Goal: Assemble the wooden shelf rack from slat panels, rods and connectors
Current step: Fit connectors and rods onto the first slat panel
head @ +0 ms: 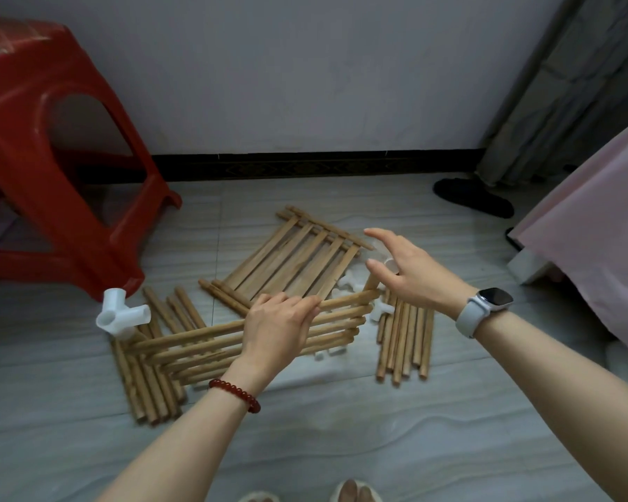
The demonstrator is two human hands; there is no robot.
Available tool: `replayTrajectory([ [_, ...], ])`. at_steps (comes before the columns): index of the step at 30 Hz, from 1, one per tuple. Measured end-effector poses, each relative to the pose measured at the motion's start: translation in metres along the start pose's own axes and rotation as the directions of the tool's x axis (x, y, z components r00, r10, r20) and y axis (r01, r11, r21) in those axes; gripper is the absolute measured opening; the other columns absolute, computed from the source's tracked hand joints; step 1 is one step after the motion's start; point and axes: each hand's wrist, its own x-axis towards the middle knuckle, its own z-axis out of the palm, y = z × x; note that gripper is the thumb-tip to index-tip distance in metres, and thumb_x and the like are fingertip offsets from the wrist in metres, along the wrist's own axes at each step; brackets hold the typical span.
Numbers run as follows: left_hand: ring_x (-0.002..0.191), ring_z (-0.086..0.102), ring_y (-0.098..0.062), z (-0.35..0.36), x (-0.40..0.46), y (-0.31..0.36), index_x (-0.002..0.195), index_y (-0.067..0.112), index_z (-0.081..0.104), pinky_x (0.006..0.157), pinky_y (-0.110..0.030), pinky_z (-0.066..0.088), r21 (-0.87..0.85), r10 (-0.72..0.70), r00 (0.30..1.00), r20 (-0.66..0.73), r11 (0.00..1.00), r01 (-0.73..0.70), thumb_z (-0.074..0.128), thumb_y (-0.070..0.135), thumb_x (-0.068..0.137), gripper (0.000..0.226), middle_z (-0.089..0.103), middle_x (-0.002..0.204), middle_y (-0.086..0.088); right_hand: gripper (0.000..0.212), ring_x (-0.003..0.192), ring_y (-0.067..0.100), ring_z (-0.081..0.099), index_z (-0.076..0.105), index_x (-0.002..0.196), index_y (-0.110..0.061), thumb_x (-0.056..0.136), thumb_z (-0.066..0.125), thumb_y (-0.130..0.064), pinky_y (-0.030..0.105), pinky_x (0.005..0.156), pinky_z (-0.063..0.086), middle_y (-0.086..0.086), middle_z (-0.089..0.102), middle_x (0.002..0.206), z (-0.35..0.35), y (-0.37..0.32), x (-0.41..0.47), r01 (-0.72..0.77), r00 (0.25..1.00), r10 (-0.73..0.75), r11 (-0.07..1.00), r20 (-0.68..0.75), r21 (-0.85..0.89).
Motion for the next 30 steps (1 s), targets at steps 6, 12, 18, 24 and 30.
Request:
replayTrajectory([
  [6,0.061,0.062,-0.017,-0.001,-0.003,0.002,0.09,0.02,0.073,0.059,-0.029,0.05,-0.024,0.001,1.0,0.02,1.0,-0.001,0.07,0.022,0.084,0.007,0.07,0.071,0.007,0.066,0.08,0.012,0.058,0.006,0.147,-0.026,0.096,0.048,-0.026,0.026,0.067,0.049,-0.004,0.054,0.107,-0.021,-0.01,0.003,-0.037,0.964,0.058,0.996,0.258,-0.085],
  [12,0.059,0.063,-0.016,-0.004,-0.004,0.002,0.088,0.021,0.073,0.057,-0.029,0.051,-0.04,0.023,1.0,0.019,0.999,-0.022,0.072,0.021,0.083,0.005,0.069,0.069,0.007,0.039,0.057,0.018,0.049,0.025,0.127,-0.012,0.099,0.041,-0.034,0.036,0.058,0.042,-0.004,0.05,0.067,-0.002,-0.025,0.001,-0.001,0.992,0.051,0.915,0.114,-0.403],
  [18,0.059,0.064,-0.016,-0.005,-0.008,0.004,0.088,0.02,0.073,0.057,-0.03,0.052,-0.051,0.041,0.999,0.013,0.998,-0.041,0.072,0.02,0.083,0.005,0.069,0.068,0.007,0.032,0.068,0.029,0.057,0.029,0.12,-0.013,0.096,0.041,-0.03,0.036,0.062,0.04,-0.003,0.054,0.071,0.019,-0.021,-0.006,-0.129,0.991,0.108,0.906,-0.074,-0.403],
  [24,0.057,0.064,-0.016,-0.001,-0.009,0.0,0.085,0.019,0.073,0.055,-0.028,0.051,-0.058,0.043,0.999,0.009,0.997,-0.042,0.068,0.018,0.085,0.005,0.068,0.065,0.006,0.031,0.057,0.024,0.052,0.028,0.117,-0.015,0.091,0.043,-0.021,0.034,0.055,0.038,-0.005,0.049,0.062,0.035,-0.015,-0.004,-0.163,0.981,0.118,0.93,-0.153,-0.329],
  [30,0.058,0.066,-0.019,-0.007,-0.011,0.004,0.085,0.016,0.074,0.056,-0.029,0.052,-0.07,0.03,0.998,0.061,0.997,-0.026,0.072,0.014,0.083,0.004,0.07,0.067,0.003,0.032,0.059,0.024,0.056,0.029,0.121,-0.014,0.093,0.043,-0.021,0.034,0.053,0.043,-0.004,0.049,0.063,0.04,-0.02,-0.013,-0.181,0.98,0.147,0.94,-0.137,-0.288],
])
